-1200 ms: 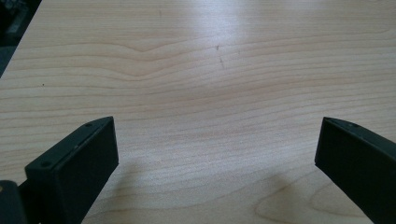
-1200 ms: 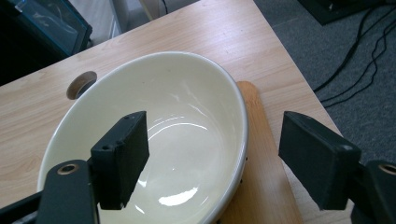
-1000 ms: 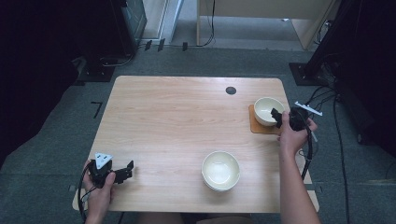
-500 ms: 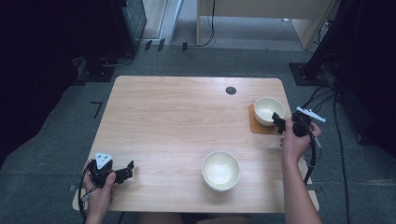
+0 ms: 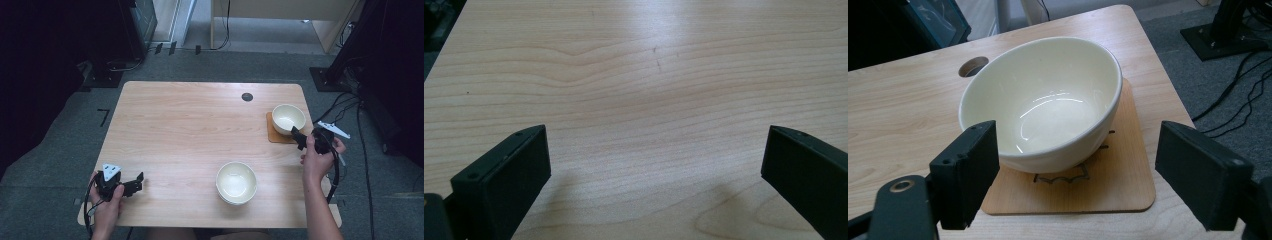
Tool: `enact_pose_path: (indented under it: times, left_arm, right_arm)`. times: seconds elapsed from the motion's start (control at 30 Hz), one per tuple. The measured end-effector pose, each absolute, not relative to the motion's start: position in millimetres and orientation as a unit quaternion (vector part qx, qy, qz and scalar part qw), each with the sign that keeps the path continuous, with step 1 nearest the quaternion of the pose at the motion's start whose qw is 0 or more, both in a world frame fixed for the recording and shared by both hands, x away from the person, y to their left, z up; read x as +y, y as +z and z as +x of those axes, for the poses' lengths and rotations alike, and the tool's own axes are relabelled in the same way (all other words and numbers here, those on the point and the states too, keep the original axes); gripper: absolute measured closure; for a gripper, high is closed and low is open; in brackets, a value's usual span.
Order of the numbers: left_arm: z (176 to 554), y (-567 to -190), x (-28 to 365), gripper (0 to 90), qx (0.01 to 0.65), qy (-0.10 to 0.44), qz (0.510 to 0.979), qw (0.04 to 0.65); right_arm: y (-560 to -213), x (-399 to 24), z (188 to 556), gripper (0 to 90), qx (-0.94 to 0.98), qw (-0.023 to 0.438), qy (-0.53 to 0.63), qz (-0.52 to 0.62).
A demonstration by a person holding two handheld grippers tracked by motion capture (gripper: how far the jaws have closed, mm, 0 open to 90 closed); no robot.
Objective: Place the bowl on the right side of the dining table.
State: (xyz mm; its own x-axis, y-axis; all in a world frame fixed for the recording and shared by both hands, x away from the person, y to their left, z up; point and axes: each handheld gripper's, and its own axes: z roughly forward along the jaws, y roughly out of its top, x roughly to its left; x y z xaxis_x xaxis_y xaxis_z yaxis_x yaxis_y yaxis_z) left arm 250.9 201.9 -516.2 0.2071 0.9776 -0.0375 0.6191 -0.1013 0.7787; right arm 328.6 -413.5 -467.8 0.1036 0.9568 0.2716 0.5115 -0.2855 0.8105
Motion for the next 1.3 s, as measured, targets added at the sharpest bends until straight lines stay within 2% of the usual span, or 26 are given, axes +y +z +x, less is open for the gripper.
enact_pose_path:
  times: [1.3]
  left_arm:
    - [251,-516,202,0.0,0.574,0.258,0.696,0.346]
  right_arm:
    - [-493,-411,280,17.8,0.562,0.273,0.391,0.675]
